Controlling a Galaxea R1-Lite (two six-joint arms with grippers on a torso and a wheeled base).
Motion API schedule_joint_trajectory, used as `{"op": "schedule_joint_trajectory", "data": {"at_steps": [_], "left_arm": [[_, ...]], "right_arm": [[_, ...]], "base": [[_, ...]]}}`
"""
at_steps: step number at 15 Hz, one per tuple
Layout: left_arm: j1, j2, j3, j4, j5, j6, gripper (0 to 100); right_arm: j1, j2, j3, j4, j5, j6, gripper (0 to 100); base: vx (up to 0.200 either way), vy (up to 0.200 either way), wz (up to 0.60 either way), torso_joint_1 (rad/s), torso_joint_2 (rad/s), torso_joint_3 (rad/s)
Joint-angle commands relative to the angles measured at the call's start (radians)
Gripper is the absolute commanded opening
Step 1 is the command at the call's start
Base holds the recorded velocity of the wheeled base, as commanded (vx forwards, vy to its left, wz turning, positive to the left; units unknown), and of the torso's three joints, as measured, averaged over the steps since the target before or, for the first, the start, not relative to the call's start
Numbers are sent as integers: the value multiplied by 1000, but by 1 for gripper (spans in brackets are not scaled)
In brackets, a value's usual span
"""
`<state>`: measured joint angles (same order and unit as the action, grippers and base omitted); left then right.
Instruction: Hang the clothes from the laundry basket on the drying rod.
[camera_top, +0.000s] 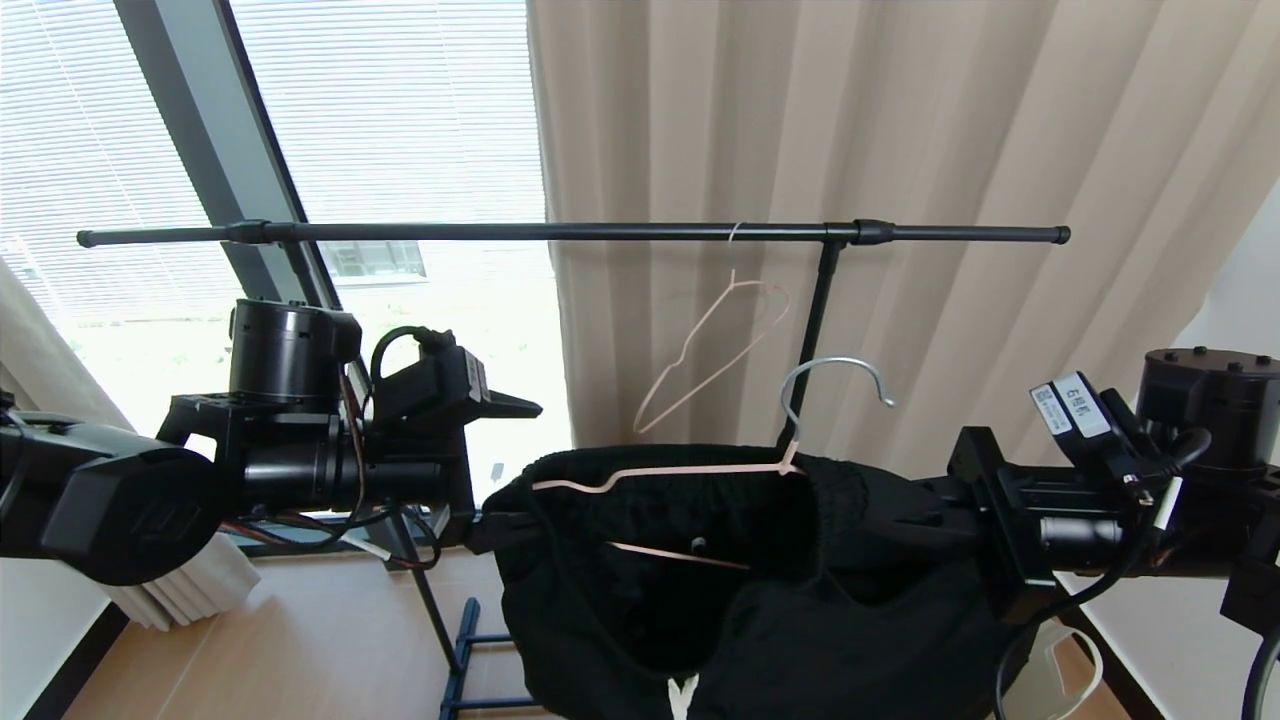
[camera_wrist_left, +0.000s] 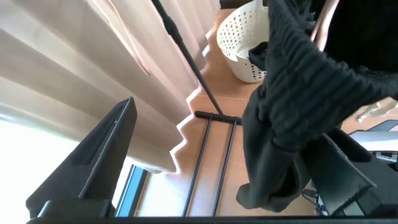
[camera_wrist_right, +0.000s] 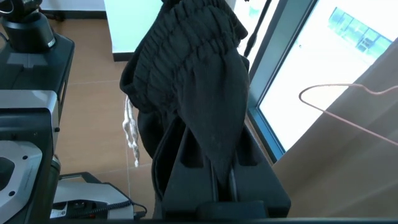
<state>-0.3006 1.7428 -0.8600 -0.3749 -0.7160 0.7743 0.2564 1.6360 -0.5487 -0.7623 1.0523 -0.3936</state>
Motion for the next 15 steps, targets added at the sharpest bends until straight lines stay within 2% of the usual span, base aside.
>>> {"op": "schedule_joint_trajectory", "data": {"at_steps": [1,4,15], "left_arm": [[-29,1,-13,-1,0,-1,100],[-81,1,-34,1,0,-47,100],[-181,27,-36,31,1,-49,100]], "right_arm": [[1,2,0,0,0,-1,0],[1,10,0,0,-2,-2,0],[7,12,-10,-2,-2,2,0]], "base": [[0,0,0,0,0,0],[0,0,0,0,0,0],[0,0,0,0,0,0]]}}
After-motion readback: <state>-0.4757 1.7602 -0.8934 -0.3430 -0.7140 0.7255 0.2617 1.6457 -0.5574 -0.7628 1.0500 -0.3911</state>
